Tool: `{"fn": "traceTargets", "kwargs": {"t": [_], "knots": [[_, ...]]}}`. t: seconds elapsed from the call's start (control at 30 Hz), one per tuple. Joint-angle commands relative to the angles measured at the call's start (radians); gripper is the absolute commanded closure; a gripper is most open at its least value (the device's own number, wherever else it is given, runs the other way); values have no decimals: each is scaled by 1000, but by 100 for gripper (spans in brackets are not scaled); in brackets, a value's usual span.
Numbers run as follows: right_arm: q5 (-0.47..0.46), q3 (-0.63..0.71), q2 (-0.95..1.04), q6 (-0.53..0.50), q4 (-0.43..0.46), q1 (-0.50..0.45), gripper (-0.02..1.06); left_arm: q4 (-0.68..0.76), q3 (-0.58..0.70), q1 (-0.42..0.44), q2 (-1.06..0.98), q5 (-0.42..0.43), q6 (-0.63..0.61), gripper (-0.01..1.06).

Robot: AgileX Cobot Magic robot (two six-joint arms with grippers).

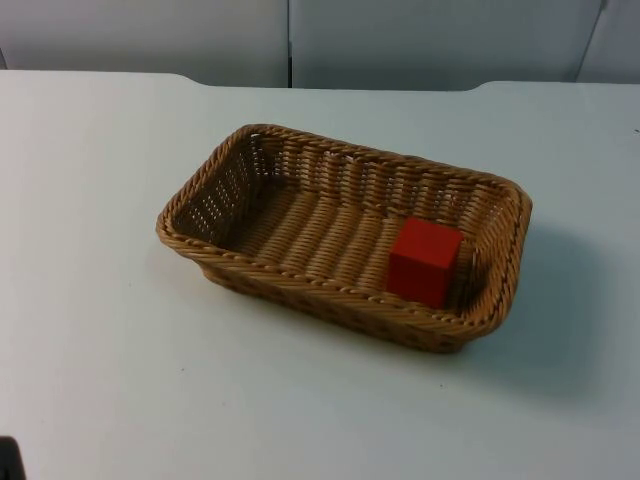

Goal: Pick up the basket with the left hand and place the cube into the basket with the right hand.

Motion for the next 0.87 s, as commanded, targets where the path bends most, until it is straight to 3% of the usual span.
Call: {"fn": "traceTargets", "kwargs": {"t": [0.0, 0.13, 0.3, 0.47, 0.83], "knots": [[10, 3, -4, -2, 2, 1, 72, 8, 2, -6, -38, 8, 1, 105], [14, 3, -4, -2, 2, 1, 72, 49, 2, -6, -134, 8, -8, 105], [14, 3, -4, -2, 2, 1, 72, 139, 2, -6, -229, 12, -107, 105], [13, 3, -4, 0, 5, 1, 72, 205, 2, -6, -238, 61, -171, 105], [14, 3, -4, 0, 54, 1, 72, 205, 102, -6, -238, 79, -191, 105]]}}
